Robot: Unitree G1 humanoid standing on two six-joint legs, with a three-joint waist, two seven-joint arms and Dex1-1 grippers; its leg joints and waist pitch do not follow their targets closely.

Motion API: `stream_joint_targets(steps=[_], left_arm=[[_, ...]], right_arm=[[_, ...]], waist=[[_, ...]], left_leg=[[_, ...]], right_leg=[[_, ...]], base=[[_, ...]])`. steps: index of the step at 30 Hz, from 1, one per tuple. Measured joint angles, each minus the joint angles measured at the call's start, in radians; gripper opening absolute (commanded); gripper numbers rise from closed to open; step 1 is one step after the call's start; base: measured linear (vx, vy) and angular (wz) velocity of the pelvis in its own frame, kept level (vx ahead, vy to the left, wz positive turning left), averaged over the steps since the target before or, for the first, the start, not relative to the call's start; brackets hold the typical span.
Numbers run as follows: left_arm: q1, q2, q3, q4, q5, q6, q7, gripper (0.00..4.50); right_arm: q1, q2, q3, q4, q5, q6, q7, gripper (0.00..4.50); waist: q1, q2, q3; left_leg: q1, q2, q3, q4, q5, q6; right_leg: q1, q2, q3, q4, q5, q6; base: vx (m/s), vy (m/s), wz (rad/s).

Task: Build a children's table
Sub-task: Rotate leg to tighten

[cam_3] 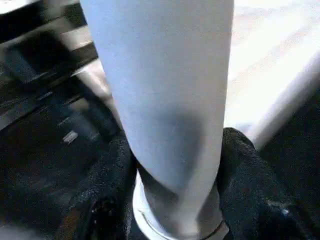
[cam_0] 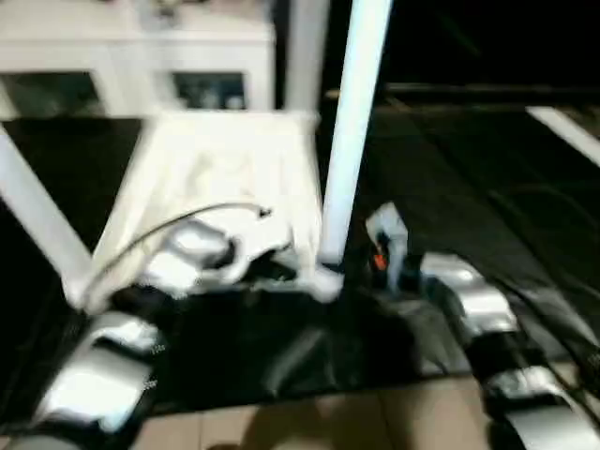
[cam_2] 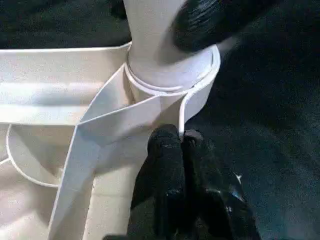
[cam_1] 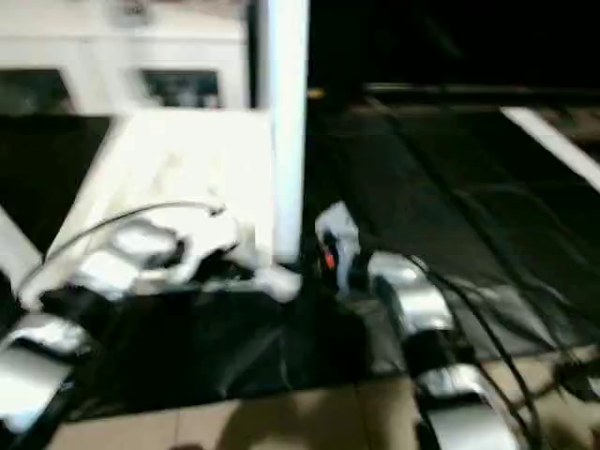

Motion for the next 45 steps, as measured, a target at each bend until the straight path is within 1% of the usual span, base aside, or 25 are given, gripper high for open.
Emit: stream_joint_targets(steps=[1,2,4,6,8,9,11,13,16,18,19,21,22,23,24,25,27,28,29,30,32,37,42,43,45], left_arm=[[-0.020,-0.034,0.021,0.030,0.000,0.041,0.083,0.00],[-0.034,-0.062,0.035,0.047,0.000,0.069,0.146,0.00],[-0.047,-0.104,0.057,0.062,-0.002,0.103,0.230,0.00],[-0.050,-0.124,0.079,0.066,-0.004,0.117,0.269,0.00],[-0.052,-0.136,0.090,0.066,-0.008,0.120,0.287,0.00],[-0.052,-0.136,0.094,0.066,-0.014,0.120,0.287,0.00],[-0.052,-0.131,0.091,0.062,-0.014,0.110,0.276,0.00],[-0.052,-0.125,0.081,0.062,-0.011,0.092,0.269,0.00],[-0.052,-0.114,0.072,0.061,-0.005,0.069,0.256,0.00],[-0.052,-0.106,0.060,0.061,0.001,0.049,0.250,0.00],[-0.051,-0.096,0.052,0.061,0.009,0.031,0.231,0.00],[-0.049,-0.087,0.041,0.061,0.015,0.007,0.205,0.00],[-0.048,-0.081,0.036,0.061,0.016,-0.006,0.187,0.00],[-0.046,-0.074,0.031,0.062,0.016,-0.021,0.175,0.00],[-0.046,-0.062,0.028,0.064,0.017,-0.035,0.160,0.00],[-0.046,-0.054,0.022,0.066,0.017,-0.049,0.146,0.00],[-0.046,-0.040,0.018,0.076,0.019,-0.080,0.122,0.00],[-0.046,-0.032,0.013,0.082,0.019,-0.105,0.104,0.00],[-0.046,-0.023,0.011,0.089,0.019,-0.125,0.090,0.00],[-0.046,-0.017,0.010,0.097,0.021,-0.142,0.086,0.00],[-0.050,-0.008,0.005,0.120,0.029,-0.188,0.081,0.00],[-0.064,-0.013,0.000,0.155,0.038,-0.221,0.097,0.00],[-0.071,-0.021,0.007,0.174,0.034,-0.226,0.117,0.00],[-0.071,-0.021,0.010,0.175,0.034,-0.226,0.117,0.27],[-0.070,-0.017,0.030,0.157,0.009,-0.207,0.091,0.27]], right_arm=[[-0.039,0.030,-0.018,0.048,-0.010,0.001,-0.101,1.98],[-0.070,0.050,-0.030,0.084,-0.019,0.002,-0.180,1.98],[-0.106,0.066,-0.036,0.122,-0.033,0.001,-0.277,1.97],[-0.131,0.080,-0.043,0.148,-0.042,-0.002,-0.329,1.97],[-0.139,0.081,-0.043,0.157,-0.056,-0.014,-0.349,1.97],[-0.139,0.081,-0.043,0.157,-0.058,-0.022,-0.349,2.30],[-0.139,0.083,-0.043,0.156,-0.059,-0.033,-0.348,2.62],[-0.139,0.088,-0.043,0.152,-0.059,-0.039,-0.348,2.72],[-0.138,0.094,-0.043,0.157,-0.060,-0.056,-0.347,3.11],[-0.130,0.095,-0.034,0.157,-0.068,-0.073,-0.345,3.18],[-0.115,0.091,-0.022,0.149,-0.081,-0.092,-0.339,3.43],[-0.087,0.082,-0.012,0.135,-0.084,-0.104,-0.314,3.55],[-0.063,0.074,-0.009,0.112,-0.082,-0.104,-0.292,3.55],[-0.050,0.068,-0.007,0.096,-0.078,-0.104,-0.275,3.72],[-0.030,0.050,-0.005,0.063,-0.073,-0.098,-0.247,3.72],[-0.014,0.036,0.000,0.040,-0.064,-0.094,-0.213,3.94],[0.018,0.009,0.003,-0.021,-0.042,-0.077,-0.157,4.01],[0.048,-0.022,0.008,-0.073,-0.023,-0.065,-0.105,4.07],[0.077,-0.054,0.014,-0.115,-0.004,-0.054,-0.046,4.29],[0.100,-0.076,0.017,-0.149,0.009,-0.047,-0.005,4.29],[0.133,-0.109,0.019,-0.196,0.034,-0.034,0.059,4.45],[0.151,-0.146,0.018,-0.272,0.061,-0.010,0.113,4.48],[0.194,-0.190,0.012,-0.382,0.119,0.051,0.171,4.48],[0.196,-0.192,0.011,-0.392,0.122,0.057,0.176,4.50],[0.212,-0.183,-0.005,-0.423,0.164,0.082,0.189,4.50]], waist=[[-0.009,0.001,0.000],[-0.015,0.001,0.000],[-0.020,0.001,0.000],[-0.023,0.001,0.000],[-0.018,0.000,0.000],[-0.015,0.000,0.000],[-0.009,0.000,0.000],[-0.009,0.000,0.000],[-0.011,-0.001,0.000],[-0.009,-0.001,0.000],[-0.008,0.000,0.000],[-0.004,-0.001,0.000],[0.000,-0.001,0.000],[0.004,-0.001,0.000],[0.009,-0.001,0.001],[0.014,-0.001,0.001],[0.020,0.000,0.001],[0.027,0.000,0.001],[0.032,0.000,0.001],[0.035,0.001,0.001],[0.040,0.002,0.002],[0.044,0.003,0.002],[0.044,0.001,0.002],[0.044,0.001,0.002],[0.044,-0.002,0.004]], left_leg=[[0.000,0.000,-0.001,0.000,0.000,0.000],[-0.001,0.000,-0.002,0.000,0.000,0.000],[-0.002,0.000,-0.002,0.000,0.001,0.001],[-0.002,-0.001,-0.002,0.001,0.000,0.002],[-0.002,-0.002,0.000,0.000,-0.002,0.006],[-0.002,-0.002,0.000,0.000,-0.003,0.007],[-0.002,-0.002,0.001,-0.006,-0.003,0.008],[-0.002,-0.001,0.001,-0.008,-0.003,0.009],[-0.003,-0.001,0.002,-0.008,-0.004,0.010],[-0.003,-0.001,0.002,-0.008,-0.004,0.009],[-0.003,-0.001,0.002,-0.007,-0.004,0.009],[-0.003,-0.001,0.002,-0.007,-0.004,0.009],[-0.003,-0.001,0.002,-0.006,-0.004,0.009],[-0.002,-0.001,0.002,-0.006,-0.004,0.009],[-0.002,-0.001,0.002,-0.005,-0.004,0.009],[-0.003,-0.001,0.002,-0.004,-0.004,0.009],[-0.004,-0.001,0.002,-0.003,-0.004,0.009],[-0.004,-0.001,0.002,-0.003,-0.004,0.009],[-0.004,0.000,0.002,-0.002,-0.004,0.009],[-0.004,0.000,0.002,-0.002,-0.004,0.009],[-0.004,0.000,0.002,-0.002,-0.004,0.009],[-0.003,0.000,0.002,-0.002,-0.005,0.006],[-0.004,0.000,0.002,-0.001,-0.005,0.006],[-0.004,0.000,0.002,-0.001,-0.005,0.006],[-0.005,0.000,0.002,-0.001,-0.004,0.007]], right_leg=[[0.000,0.000,-0.002,-0.003,0.000,0.000],[0.000,0.000,-0.003,-0.007,0.000,0.000],[-0.001,0.000,-0.003,-0.010,0.000,0.000],[-0.001,0.000,-0.001,-0.009,0.002,0.000],[-0.002,0.000,0.001,-0.008,0.007,0.000],[-0.002,0.000,0.003,-0.007,0.013,-0.001],[-0.005,0.001,0.003,-0.006,0.014,-0.005],[-0.007,0.002,0.003,-0.004,0.011,-0.008],[-0.010,0.002,0.004,-0.001,0.008,-0.009],[-0.010,0.002,0.004,0.000,0.008,-0.009],[-0.010,0.002,0.004,0.000,0.008,-0.009],[-0.010,0.002,0.004,0.000,0.009,-0.009],[-0.011,0.002,0.004,0.000,0.009,-0.009],[-0.011,0.002,0.004,0.000,0.009,-0.009],[-0.011,0.002,0.004,0.000,0.010,-0.010],[-0.012,0.002,0.004,0.001,0.010,-0.010],[-0.013,0.001,0.004,0.002,0.010,-0.010],[-0.012,0.001,0.004,0.001,0.010,-0.010],[-0.012,0.001,0.005,0.001,0.010,-0.010],[-0.012,0.001,0.005,0.001,0.010,-0.009],[-0.012,0.001,0.004,0.002,0.010,-0.009],[-0.012,0.001,0.004,0.003,0.010,-0.008],[-0.012,0.001,0.004,0.003,0.007,-0.004],[-0.012,0.001,0.004,0.003,0.007,-0.003],[-0.013,0.001,0.004,0.004,0.006,-0.002]], base=[[0.000,0.000,0.00],[0.000,0.000,0.00],[0.000,0.000,0.00],[0.000,0.000,0.00],[0.028,-0.003,0.02],[0.065,-0.019,0.05],[0.064,-0.021,0.03],[0.054,-0.020,0.00],[0.000,0.000,0.00],[0.000,0.000,0.00],[0.000,0.000,0.00],[0.000,0.000,0.00],[0.000,0.000,0.00],[0.000,0.000,0.00],[0.000,0.000,0.00],[0.000,0.000,0.00],[0.000,0.000,0.00],[0.000,0.000,0.00],[0.000,0.000,0.00],[0.000,0.000,0.00],[0.000,0.000,0.00],[0.000,0.000,0.00],[0.000,0.000,0.00],[0.000,0.000,0.00],[0.000,0.000,0.00]])
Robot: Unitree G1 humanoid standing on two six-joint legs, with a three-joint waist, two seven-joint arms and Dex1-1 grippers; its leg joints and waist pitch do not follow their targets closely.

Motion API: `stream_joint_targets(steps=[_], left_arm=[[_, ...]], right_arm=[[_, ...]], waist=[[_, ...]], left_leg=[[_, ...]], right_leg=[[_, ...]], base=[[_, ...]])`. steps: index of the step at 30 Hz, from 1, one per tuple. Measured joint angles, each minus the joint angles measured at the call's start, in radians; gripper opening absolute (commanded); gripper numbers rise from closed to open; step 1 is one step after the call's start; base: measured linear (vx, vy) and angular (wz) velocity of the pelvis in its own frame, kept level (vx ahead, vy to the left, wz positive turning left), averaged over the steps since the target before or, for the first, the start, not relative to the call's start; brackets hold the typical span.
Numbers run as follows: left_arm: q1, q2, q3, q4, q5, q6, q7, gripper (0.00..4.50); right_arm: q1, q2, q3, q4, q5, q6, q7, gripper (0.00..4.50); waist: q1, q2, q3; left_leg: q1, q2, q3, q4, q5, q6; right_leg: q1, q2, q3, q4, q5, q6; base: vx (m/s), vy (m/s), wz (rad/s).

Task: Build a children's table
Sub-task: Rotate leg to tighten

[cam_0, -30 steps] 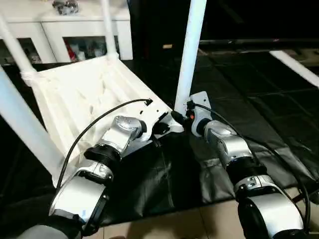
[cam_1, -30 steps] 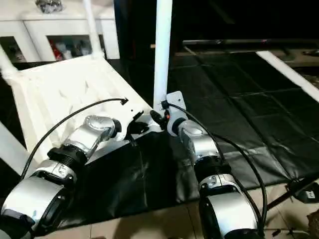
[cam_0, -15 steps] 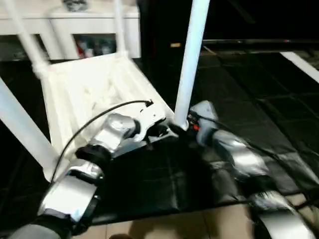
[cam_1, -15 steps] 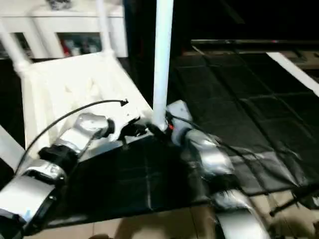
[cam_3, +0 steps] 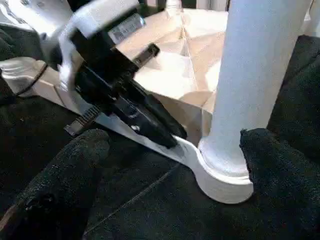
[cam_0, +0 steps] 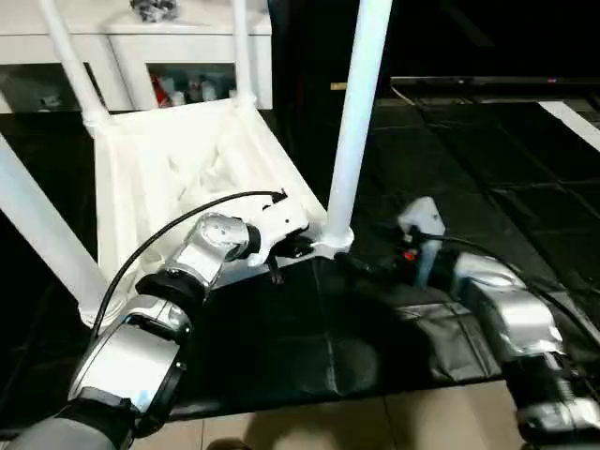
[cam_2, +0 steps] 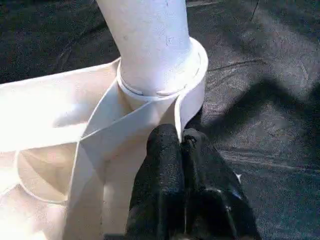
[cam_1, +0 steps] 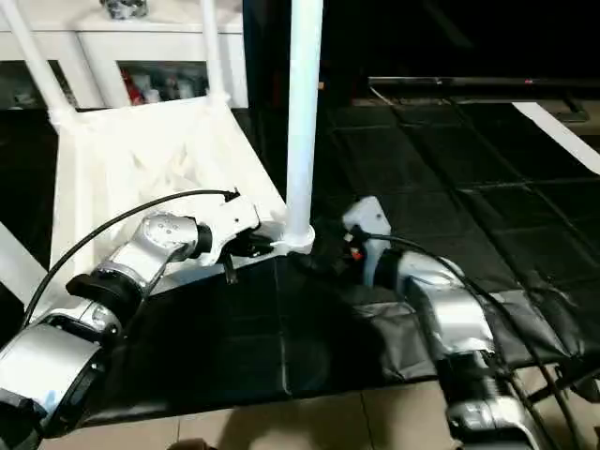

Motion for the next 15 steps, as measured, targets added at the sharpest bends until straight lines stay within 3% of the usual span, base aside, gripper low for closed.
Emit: stream_joint_targets(steps=[4,9,15], left_arm=[[-0.017,0.014,0.037,-0.110,-0.052,0.040,-0.040,0.74],[0.023,0.049,0.066,-0.234,-0.108,0.133,-0.088,1.07],[0.139,0.123,0.113,-0.442,-0.171,0.284,-0.115,1.47]], right_arm=[[-0.003,0.035,-0.013,-0.020,0.055,0.033,0.009,4.50],[-0.039,0.069,-0.024,-0.020,0.109,0.060,0.008,4.50],[-0.060,0.108,-0.057,-0.024,0.158,0.099,-0.016,4.50]], waist=[[-0.002,-0.003,0.001],[-0.003,-0.007,0.002],[-0.006,-0.009,0.003]], left_leg=[[0.000,0.000,0.000,0.000,0.000,0.001],[0.001,0.000,0.000,0.000,0.000,-0.003],[0.002,0.000,0.000,0.000,0.000,-0.005]], right_leg=[[0.000,-0.001,0.001,0.002,0.000,0.000],[0.000,-0.001,0.001,0.005,-0.002,0.000],[-0.001,-0.001,0.002,0.006,-0.002,0.000]], base=[[0.000,0.000,0.00],[0.000,0.000,0.00],[0.000,0.000,0.00]])
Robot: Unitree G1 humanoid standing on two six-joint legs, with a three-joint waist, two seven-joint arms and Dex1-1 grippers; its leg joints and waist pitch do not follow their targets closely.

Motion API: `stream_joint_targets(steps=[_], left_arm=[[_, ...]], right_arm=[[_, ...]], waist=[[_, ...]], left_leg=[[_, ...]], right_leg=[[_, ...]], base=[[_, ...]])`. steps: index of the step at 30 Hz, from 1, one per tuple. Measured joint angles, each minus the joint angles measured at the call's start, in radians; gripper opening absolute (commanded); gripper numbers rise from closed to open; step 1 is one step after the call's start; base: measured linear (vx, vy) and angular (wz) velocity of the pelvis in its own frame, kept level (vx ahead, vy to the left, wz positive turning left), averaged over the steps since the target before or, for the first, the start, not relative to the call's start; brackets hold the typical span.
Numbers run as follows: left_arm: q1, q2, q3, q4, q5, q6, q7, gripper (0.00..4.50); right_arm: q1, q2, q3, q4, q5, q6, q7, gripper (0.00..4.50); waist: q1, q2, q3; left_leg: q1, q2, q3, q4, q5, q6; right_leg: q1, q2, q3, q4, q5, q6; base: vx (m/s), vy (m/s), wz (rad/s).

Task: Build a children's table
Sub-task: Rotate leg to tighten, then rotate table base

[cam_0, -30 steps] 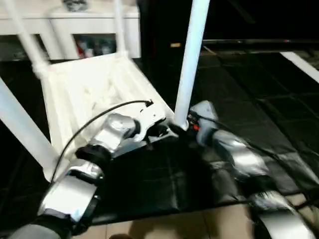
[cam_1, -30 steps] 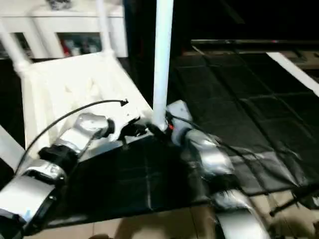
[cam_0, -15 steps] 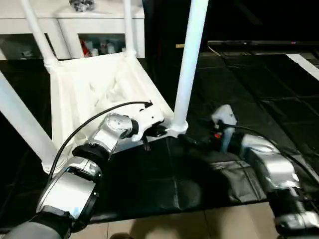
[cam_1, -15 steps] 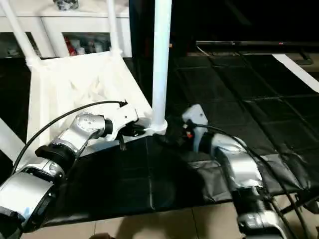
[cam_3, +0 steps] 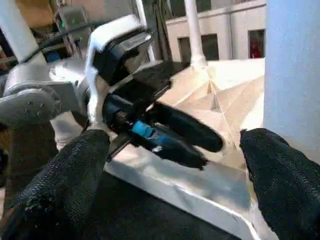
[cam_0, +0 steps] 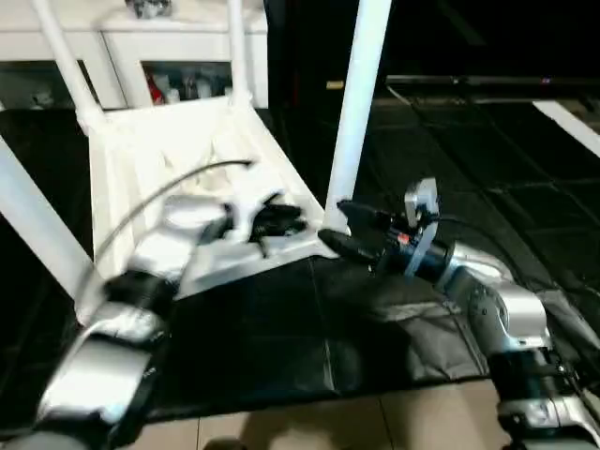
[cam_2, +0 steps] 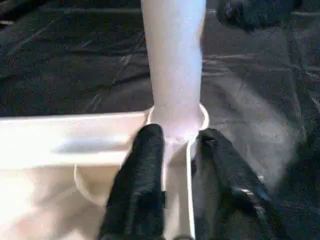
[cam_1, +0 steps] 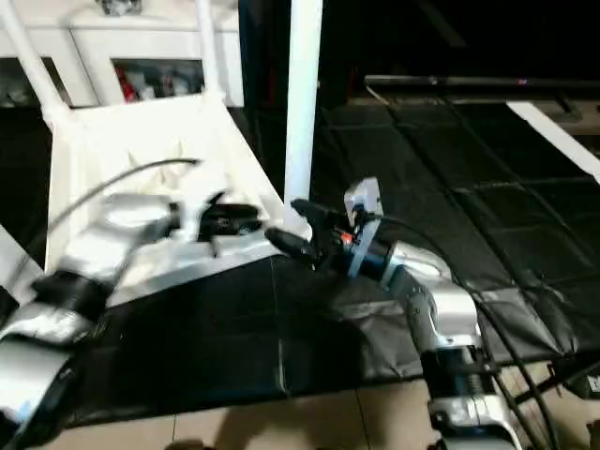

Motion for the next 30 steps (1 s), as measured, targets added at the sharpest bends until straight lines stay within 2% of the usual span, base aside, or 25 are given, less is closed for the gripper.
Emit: stream_joint_targets(steps=[3,5,7,9,10,11,13,15,16,18,21,26,30], left_arm=[[0.077,0.033,0.023,-0.140,-0.031,0.096,-0.010,1.84],[0.112,0.039,0.037,-0.191,-0.053,0.140,-0.010,1.88],[0.153,0.049,0.050,-0.259,-0.074,0.182,-0.009,2.25],[0.188,0.056,0.057,-0.320,-0.102,0.215,-0.012,2.35],[0.214,0.067,0.066,-0.366,-0.124,0.235,-0.015,2.35],[0.243,0.077,0.070,-0.419,-0.149,0.256,-0.025,2.56],[0.305,0.083,0.073,-0.538,-0.201,0.308,-0.045,2.72],[0.331,0.089,0.071,-0.585,-0.219,0.335,-0.054,2.77],[0.346,0.100,0.075,-0.602,-0.221,0.351,-0.054,3.00],[0.390,0.121,0.096,-0.652,-0.238,0.386,-0.046,3.11],[0.443,0.139,0.114,-0.697,-0.256,0.416,-0.033,3.36],[0.560,0.217,0.130,-0.794,-0.285,0.466,-0.038,3.76],[0.625,0.272,0.139,-0.861,-0.315,0.499,-0.067,4.00]], right_arm=[[-0.036,0.033,-0.022,0.001,0.032,0.008,-0.033,4.50],[-0.052,0.047,-0.025,0.001,0.044,0.014,-0.045,4.50],[-0.065,0.072,-0.025,0.005,0.048,0.012,-0.069,4.50],[-0.087,0.092,-0.026,0.022,0.048,0.004,-0.095,4.50],[-0.111,0.109,-0.025,0.048,0.044,-0.007,-0.117,4.50],[-0.137,0.129,-0.029,0.083,0.031,-0.021,-0.150,4.50],[-0.200,0.155,-0.040,0.177,-0.008,-0.061,-0.235,4.50],[-0.229,0.158,-0.046,0.225,-0.028,-0.093,-0.287,4.50],[-0.239,0.160,-0.048,0.252,-0.033,-0.109,-0.309,4.50],[-0.274,0.172,-0.047,0.320,-0.052,-0.142,-0.351,4.50],[-0.312,0.159,-0.075,0.405,-0.077,-0.190,-0.436,4.50],[-0.381,0.147,-0.098,0.551,-0.110,-0.280,-0.523,4.50],[-0.398,0.142,-0.099,0.593,-0.122,-0.303,-0.526,4.50]], waist=[[-0.001,0.000,0.000],[-0.001,0.000,0.000],[-0.001,0.000,0.000],[0.000,0.000,0.000],[0.000,0.000,0.000],[-0.005,0.000,0.000],[-0.016,0.000,0.000],[-0.017,0.000,0.000],[-0.020,0.000,0.000],[-0.029,0.000,0.000],[-0.029,-0.001,0.000],[-0.030,-0.002,0.000],[-0.033,-0.002,0.000]], left_leg=[[0.001,0.000,0.000,-0.001,-0.001,-0.002],[0.001,0.000,0.000,-0.001,0.000,-0.003],[0.001,0.000,0.000,0.000,0.000,-0.003],[0.001,0.000,0.000,0.000,0.000,-0.004],[0.001,0.000,0.000,0.000,0.001,-0.004],[0.002,0.000,0.000,0.000,0.001,-0.005],[0.002,0.000,0.000,-0.001,0.002,-0.007],[0.002,0.000,-0.001,-0.001,0.002,-0.007],[0.002,0.000,-0.001,-0.001,0.002,-0.007],[0.002,0.000,-0.001,-0.001,0.002,-0.008],[0.003,0.000,-0.001,0.000,0.003,-0.008],[0.003,0.000,-0.002,0.000,0.003,-0.007],[0.004,0.000,-0.002,0.000,0.003,-0.007]], right_leg=[[-0.001,0.000,0.000,0.000,0.000,0.000],[-0.001,0.000,0.000,0.001,0.000,0.000],[0.000,0.000,0.000,0.001,0.000,0.000],[0.000,0.000,0.000,0.001,0.000,-0.001],[0.000,0.000,0.000,0.001,0.000,-0.001],[0.000,0.000,0.002,0.002,0.001,-0.001],[0.000,0.000,0.001,0.002,0.001,-0.002],[0.001,0.001,0.000,0.003,0.001,-0.002],[0.002,0.001,0.001,0.003,0.001,-0.002],[0.002,0.001,0.002,0.004,0.001,-0.002],[0.004,0.001,0.003,0.004,0.001,-0.002],[0.005,0.001,0.004,0.006,0.001,-0.002],[0.007,0.002,0.005,0.006,0.001,-0.001]], base=[[0.000,0.000,0.00],[0.000,0.000,0.00],[0.000,0.000,0.00],[0.000,0.000,0.00],[0.000,0.000,0.00],[0.000,0.000,0.00],[0.000,0.000,0.00],[0.000,0.000,0.00],[0.000,0.000,0.00],[0.000,0.000,0.00],[0.000,0.000,0.00],[0.000,0.000,0.00],[0.000,0.000,0.00]])
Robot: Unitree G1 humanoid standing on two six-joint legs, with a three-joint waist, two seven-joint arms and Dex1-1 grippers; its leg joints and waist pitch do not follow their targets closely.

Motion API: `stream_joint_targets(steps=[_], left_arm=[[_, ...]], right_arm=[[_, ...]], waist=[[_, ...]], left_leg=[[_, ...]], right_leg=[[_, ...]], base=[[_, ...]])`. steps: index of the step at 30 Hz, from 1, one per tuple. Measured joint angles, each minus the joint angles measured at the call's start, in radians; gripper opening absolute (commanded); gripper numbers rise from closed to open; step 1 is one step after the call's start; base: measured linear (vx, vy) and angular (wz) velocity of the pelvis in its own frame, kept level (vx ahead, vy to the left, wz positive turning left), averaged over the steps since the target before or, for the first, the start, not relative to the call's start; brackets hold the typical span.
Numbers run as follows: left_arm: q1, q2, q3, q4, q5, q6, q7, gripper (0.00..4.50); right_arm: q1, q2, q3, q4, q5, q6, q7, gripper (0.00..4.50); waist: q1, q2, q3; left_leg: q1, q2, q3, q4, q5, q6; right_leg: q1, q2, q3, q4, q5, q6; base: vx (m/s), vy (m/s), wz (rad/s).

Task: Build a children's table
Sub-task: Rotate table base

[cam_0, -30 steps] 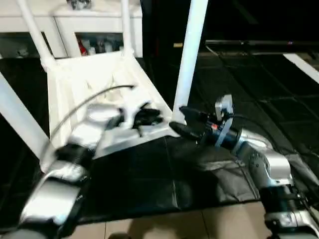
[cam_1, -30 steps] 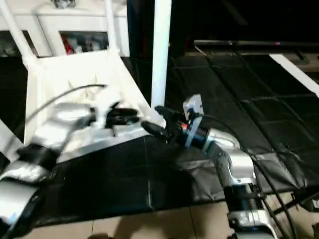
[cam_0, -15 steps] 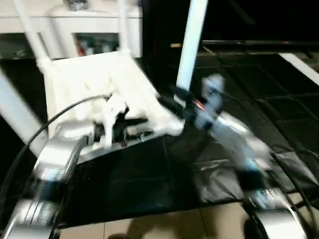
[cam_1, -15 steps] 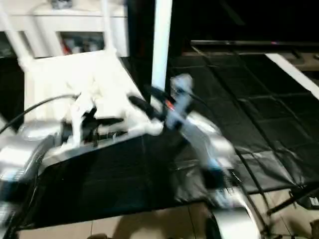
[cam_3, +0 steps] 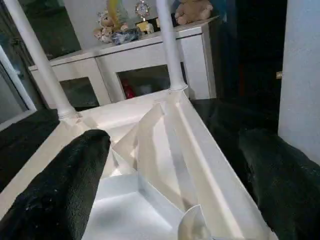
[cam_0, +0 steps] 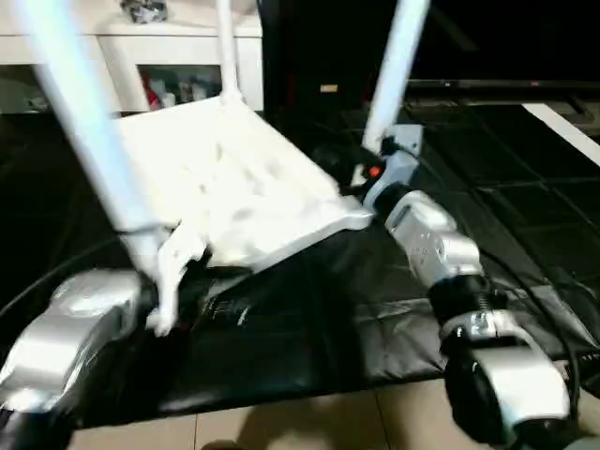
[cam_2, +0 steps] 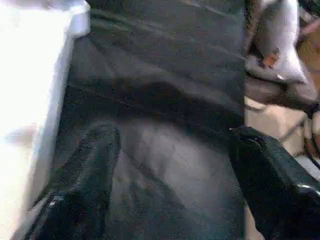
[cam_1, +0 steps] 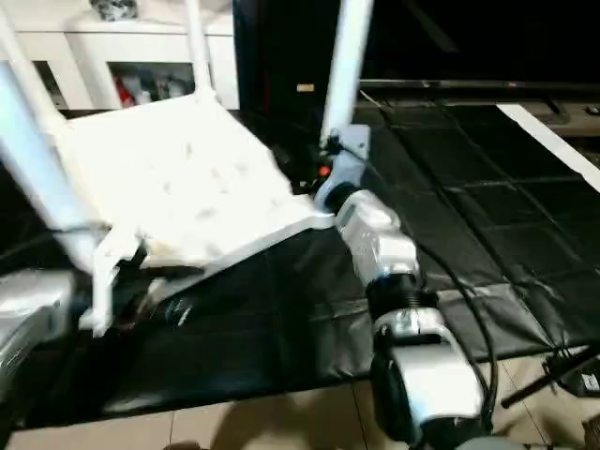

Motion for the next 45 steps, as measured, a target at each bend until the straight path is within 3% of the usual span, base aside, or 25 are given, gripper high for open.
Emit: stream_joint_targets(steps=[4,7,13,20,26,32,37,42,45], left_arm=[[0.093,0.074,0.057,-0.026,-0.018,0.031,-0.021,4.41],[0.146,0.124,0.103,-0.031,-0.020,0.042,-0.032,4.47],[0.246,0.241,0.184,-0.023,-0.027,0.060,-0.067,4.47],[0.222,0.303,0.290,0.102,-0.011,-0.004,-0.054,4.47],[0.183,0.362,0.310,0.197,-0.009,-0.042,-0.068,4.47],[0.051,0.328,0.302,0.233,-0.025,-0.081,-0.065,4.47],[-0.047,0.223,0.234,0.233,-0.064,-0.087,-0.045,4.47],[-0.108,0.153,0.193,0.198,-0.128,-0.072,-0.045,4.47],[-0.140,0.089,0.168,0.177,-0.148,-0.048,-0.035,4.47]], right_arm=[[0.010,-0.023,0.001,0.005,-0.014,-0.006,0.036,4.50],[0.047,-0.035,0.014,-0.003,-0.020,-0.008,0.079,4.50],[0.168,-0.071,0.105,-0.076,-0.045,0.032,0.238,4.50],[0.241,-0.109,0.171,-0.132,-0.099,0.068,0.287,4.50],[0.277,-0.128,0.217,-0.140,-0.162,0.088,0.265,4.50],[0.277,-0.103,0.248,-0.135,-0.205,0.112,0.211,4.50],[0.268,-0.067,0.256,-0.056,-0.245,0.109,0.137,4.50],[0.235,-0.033,0.255,0.013,-0.261,0.084,0.059,4.50],[0.206,-0.023,0.234,0.086,-0.262,0.050,0.019,4.50]], waist=[[0.003,-0.001,0.001],[0.001,-0.001,0.000],[-0.016,-0.002,0.000],[-0.019,-0.003,0.000],[-0.018,-0.005,0.000],[-0.016,-0.008,-0.002],[-0.007,-0.009,-0.002],[-0.013,-0.011,-0.003],[-0.007,-0.017,-0.004]], left_leg=[[0.000,0.000,-0.001,0.000,0.000,0.000],[0.000,0.000,-0.001,0.000,0.000,0.000],[-0.002,0.000,-0.001,0.000,0.000,0.000],[-0.001,-0.001,0.000,0.000,0.000,0.001],[0.000,-0.001,0.000,-0.001,0.000,0.001],[0.009,-0.001,0.001,-0.001,0.000,0.001],[0.009,-0.001,0.001,-0.001,0.000,0.001],[0.011,-0.002,0.001,0.000,0.000,0.000],[0.011,-0.002,0.001,0.000,0.000,0.000]], right_leg=[[0.002,0.000,0.000,0.000,0.000,0.000],[0.005,0.001,0.002,-0.001,-0.001,0.001],[0.003,0.003,0.005,-0.001,-0.004,0.004],[0.003,0.006,0.013,-0.001,-0.006,0.005],[0.003,0.007,0.017,-0.001,-0.005,0.004],[0.006,0.009,0.021,0.000,-0.005,0.004],[0.006,0.009,0.022,0.002,-0.005,0.004],[0.005,0.009,0.023,0.006,-0.006,0.003],[0.005,0.009,0.023,0.007,-0.006,0.003]], base=[[0.000,0.000,0.00],[0.000,0.000,0.00],[0.000,0.000,0.00],[0.000,0.000,0.00],[0.000,0.000,0.00],[0.000,0.000,0.00],[0.000,0.000,0.00],[0.000,0.000,0.00],[0.000,0.000,0.00]])
